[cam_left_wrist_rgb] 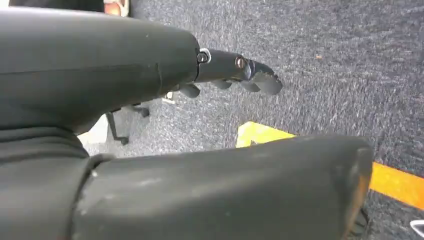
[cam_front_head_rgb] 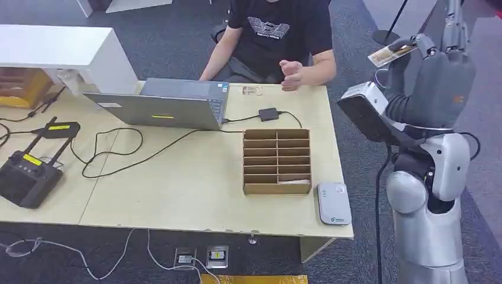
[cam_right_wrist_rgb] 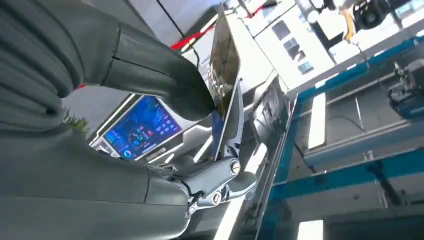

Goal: Pass the card to the sensor for recognition and then transmit it.

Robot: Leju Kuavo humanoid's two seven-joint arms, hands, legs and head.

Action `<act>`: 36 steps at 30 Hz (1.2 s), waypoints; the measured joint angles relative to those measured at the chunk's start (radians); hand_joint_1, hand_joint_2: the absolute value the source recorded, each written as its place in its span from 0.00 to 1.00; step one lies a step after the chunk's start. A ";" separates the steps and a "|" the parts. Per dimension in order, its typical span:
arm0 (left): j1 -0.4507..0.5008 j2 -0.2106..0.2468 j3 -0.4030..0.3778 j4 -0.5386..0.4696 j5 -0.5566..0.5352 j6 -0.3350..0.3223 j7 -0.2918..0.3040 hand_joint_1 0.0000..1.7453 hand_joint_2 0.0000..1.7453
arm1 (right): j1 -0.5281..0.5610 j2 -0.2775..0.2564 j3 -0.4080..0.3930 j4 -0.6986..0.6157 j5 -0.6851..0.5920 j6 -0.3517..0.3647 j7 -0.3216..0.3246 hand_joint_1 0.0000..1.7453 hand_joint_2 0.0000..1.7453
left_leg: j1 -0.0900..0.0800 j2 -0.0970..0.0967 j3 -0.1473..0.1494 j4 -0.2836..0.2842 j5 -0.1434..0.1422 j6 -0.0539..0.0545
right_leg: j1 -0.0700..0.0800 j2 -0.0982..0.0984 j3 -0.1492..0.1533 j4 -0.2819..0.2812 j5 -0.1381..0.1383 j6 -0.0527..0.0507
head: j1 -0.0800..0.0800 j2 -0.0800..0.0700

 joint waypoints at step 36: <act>-0.010 0.069 -0.053 0.000 -0.114 -0.123 -0.022 0.00 0.00 | -0.528 0.135 0.175 1.118 0.163 0.081 0.001 1.00 1.00 | 0.002 -0.011 -0.006 0.000 0.005 -0.002 | 0.003 -0.011 -0.002 0.000 0.001 -0.002 | 0.000 0.000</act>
